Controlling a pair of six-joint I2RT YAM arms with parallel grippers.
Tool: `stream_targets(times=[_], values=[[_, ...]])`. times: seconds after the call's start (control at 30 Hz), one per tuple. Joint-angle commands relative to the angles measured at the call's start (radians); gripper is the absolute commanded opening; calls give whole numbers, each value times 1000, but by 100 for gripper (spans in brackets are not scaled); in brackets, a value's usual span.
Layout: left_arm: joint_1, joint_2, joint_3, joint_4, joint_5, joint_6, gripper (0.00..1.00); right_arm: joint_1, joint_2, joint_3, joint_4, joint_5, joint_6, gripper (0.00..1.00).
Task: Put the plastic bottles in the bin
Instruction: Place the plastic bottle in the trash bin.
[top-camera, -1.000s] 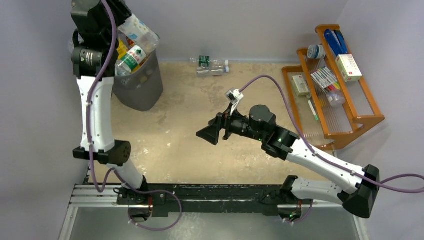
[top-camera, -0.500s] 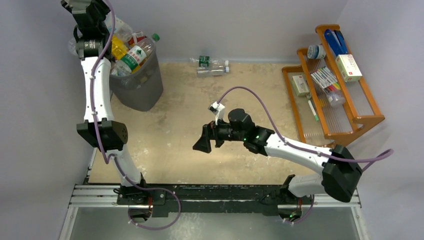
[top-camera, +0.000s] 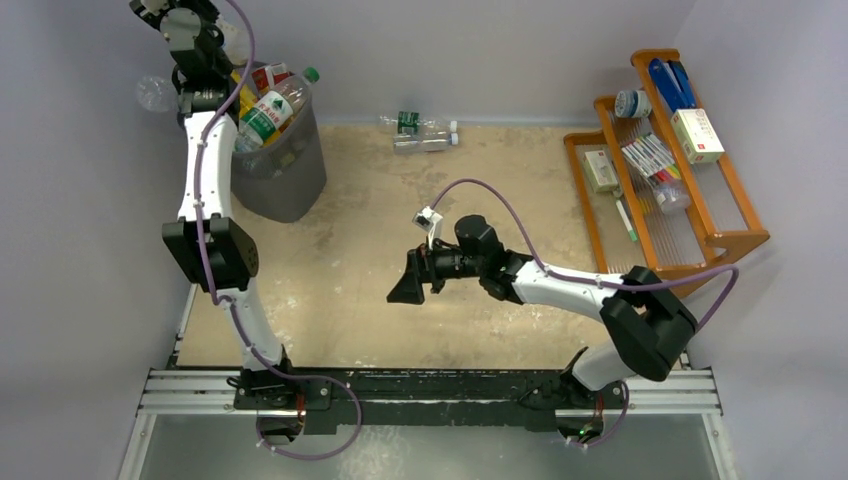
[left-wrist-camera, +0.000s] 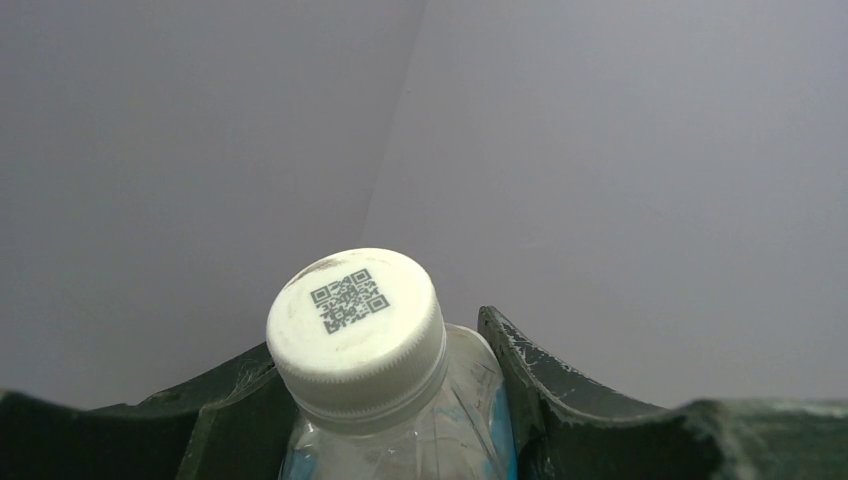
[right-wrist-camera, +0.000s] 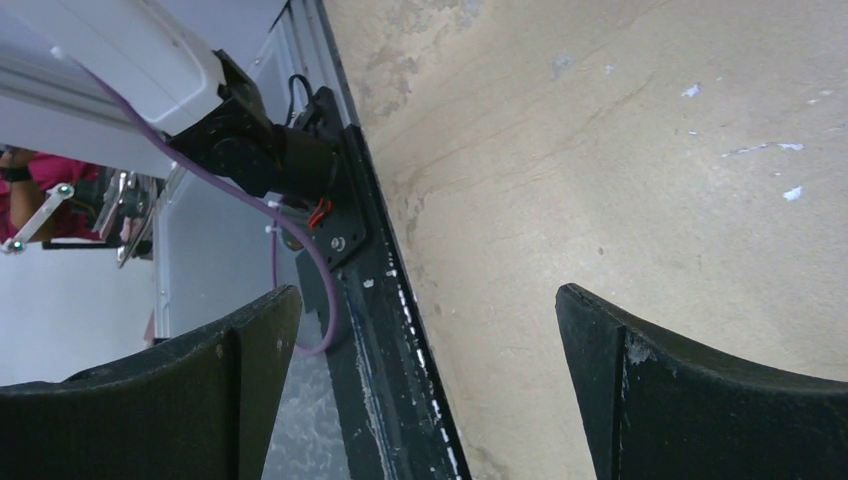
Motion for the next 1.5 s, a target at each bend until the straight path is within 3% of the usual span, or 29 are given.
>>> stream_targets(times=[0.0, 0.27, 0.5, 0.93, 1.13, 1.27, 1.4, 1.47], values=[[0, 49, 7, 125, 9, 63, 0, 0, -18, -27, 108, -64, 23, 100], [1, 38, -83, 134, 29, 85, 1, 0, -58, -67, 104, -52, 33, 100], [0, 63, -62, 39, 77, 117, 1, -2, -66, -67, 90, -41, 26, 100], [0, 60, -139, 52, 106, 125, 4, -2, -34, -62, 115, -52, 27, 100], [0, 55, -123, 26, 118, 132, 18, -1, -12, -61, 134, -56, 35, 100], [0, 32, -134, 8, 111, 133, 45, -2, -12, -57, 133, -58, 35, 100], [1, -22, -177, 21, 70, 103, 62, -2, -14, -55, 127, -55, 34, 100], [1, -42, -181, 21, 66, 94, 65, -1, -18, -53, 128, -44, 34, 100]])
